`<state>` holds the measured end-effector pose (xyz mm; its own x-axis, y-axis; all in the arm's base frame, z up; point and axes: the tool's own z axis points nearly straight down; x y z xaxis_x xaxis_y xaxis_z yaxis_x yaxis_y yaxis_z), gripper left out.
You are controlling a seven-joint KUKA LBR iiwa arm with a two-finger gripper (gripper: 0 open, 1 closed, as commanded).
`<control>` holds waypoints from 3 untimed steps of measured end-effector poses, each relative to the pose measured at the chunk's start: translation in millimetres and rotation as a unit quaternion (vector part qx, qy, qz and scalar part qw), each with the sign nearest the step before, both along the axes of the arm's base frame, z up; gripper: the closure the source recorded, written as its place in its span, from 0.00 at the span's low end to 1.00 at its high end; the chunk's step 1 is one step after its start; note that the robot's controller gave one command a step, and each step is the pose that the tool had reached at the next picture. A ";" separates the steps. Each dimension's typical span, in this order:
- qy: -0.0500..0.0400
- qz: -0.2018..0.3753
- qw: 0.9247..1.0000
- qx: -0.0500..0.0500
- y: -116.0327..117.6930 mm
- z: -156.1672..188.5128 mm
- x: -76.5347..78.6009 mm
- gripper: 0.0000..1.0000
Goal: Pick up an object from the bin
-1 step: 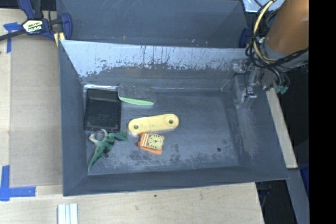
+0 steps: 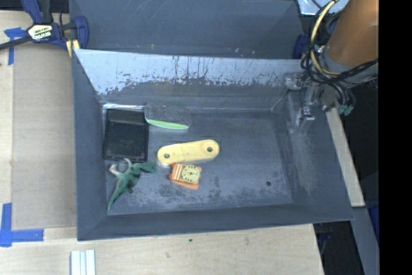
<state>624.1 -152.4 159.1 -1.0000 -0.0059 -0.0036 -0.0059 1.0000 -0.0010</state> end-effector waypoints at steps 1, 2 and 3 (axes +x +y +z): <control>-0.002 0.172 0.985 -0.002 -3.5 80.5 -50.8 0.00; -0.003 0.047 0.999 -0.001 25.6 -13.5 -38.9 0.00; -0.005 0.103 0.995 -0.003 30.9 -9.6 -60.7 0.00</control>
Offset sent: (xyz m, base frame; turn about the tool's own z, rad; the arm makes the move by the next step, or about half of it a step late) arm -0.0358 0.0393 -0.0538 -0.0146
